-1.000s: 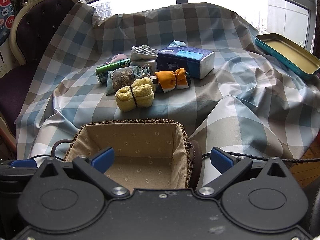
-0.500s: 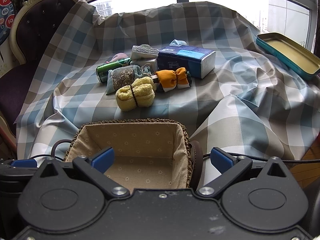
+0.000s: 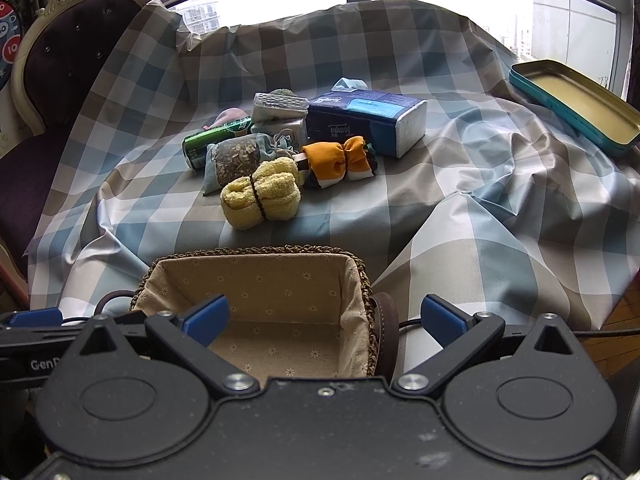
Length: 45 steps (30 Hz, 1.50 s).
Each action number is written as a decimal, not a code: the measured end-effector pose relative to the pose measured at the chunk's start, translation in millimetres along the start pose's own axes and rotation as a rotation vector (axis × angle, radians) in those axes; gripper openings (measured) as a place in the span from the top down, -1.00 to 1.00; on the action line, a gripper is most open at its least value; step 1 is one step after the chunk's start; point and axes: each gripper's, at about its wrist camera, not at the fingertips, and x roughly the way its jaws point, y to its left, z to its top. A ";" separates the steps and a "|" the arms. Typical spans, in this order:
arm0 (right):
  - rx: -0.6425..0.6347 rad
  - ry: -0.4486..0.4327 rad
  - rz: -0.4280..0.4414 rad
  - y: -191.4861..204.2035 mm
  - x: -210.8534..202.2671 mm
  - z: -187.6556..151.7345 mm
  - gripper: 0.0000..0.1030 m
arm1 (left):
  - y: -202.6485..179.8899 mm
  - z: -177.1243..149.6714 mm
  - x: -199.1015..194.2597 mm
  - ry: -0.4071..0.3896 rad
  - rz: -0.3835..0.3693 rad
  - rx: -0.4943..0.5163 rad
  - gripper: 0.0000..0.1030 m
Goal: Organize soft objects
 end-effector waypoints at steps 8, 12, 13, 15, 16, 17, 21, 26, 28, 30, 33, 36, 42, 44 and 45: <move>0.008 -0.043 0.009 -5.6 12.6 26.0 -0.99 | -7.4 22.7 19.6 0.005 -0.023 0.030 -0.93; 0.023 -0.050 0.009 -10.6 21.6 38.5 -0.99 | -11.0 35.5 30.7 0.013 -0.059 0.038 -0.93; 0.028 -0.052 0.007 -11.8 24.9 41.6 -0.99 | -12.0 38.1 32.5 0.009 -0.063 0.040 -0.93; 0.036 -0.057 0.006 -13.8 29.6 47.1 -0.99 | -14.8 43.1 35.4 -0.004 -0.066 0.048 -0.93; 0.040 -0.060 0.006 -15.0 32.5 50.2 -0.99 | -16.1 45.7 37.3 -0.008 -0.066 0.052 -0.93; 0.044 -0.062 0.005 -16.1 35.2 52.9 -0.99 | -17.3 48.0 39.3 -0.010 -0.065 0.054 -0.93; 0.067 -0.059 0.004 -21.5 48.3 63.8 -0.99 | -23.3 56.2 51.7 0.004 -0.079 0.061 -0.93; 0.091 -0.054 -0.005 -30.0 64.0 74.4 -0.99 | -35.6 64.9 70.8 0.023 -0.093 0.082 -0.93; 0.101 -0.054 -0.012 -34.6 69.6 78.0 -0.99 | -41.5 69.3 79.5 0.037 -0.102 0.090 -0.93; 0.113 -0.051 -0.020 -39.1 74.7 80.1 -0.99 | -47.3 73.1 87.4 0.049 -0.113 0.097 -0.93; 0.136 -0.044 -0.029 -47.4 82.5 83.7 -0.99 | -58.7 79.1 100.0 0.066 -0.125 0.116 -0.93; 0.157 -0.033 -0.039 -54.2 89.9 85.5 -0.99 | -68.9 84.0 112.1 0.080 -0.130 0.140 -0.93; 0.174 -0.011 -0.058 -60.5 103.9 88.9 -0.99 | -77.8 96.6 139.1 0.104 -0.104 0.163 -0.93; 0.175 -0.007 -0.059 -60.9 108.4 90.9 -0.99 | -69.4 101.4 142.1 0.102 -0.098 0.138 -0.93; 0.174 -0.005 -0.060 -60.4 110.4 91.8 -0.99 | -63.8 103.8 143.2 0.101 -0.092 0.121 -0.93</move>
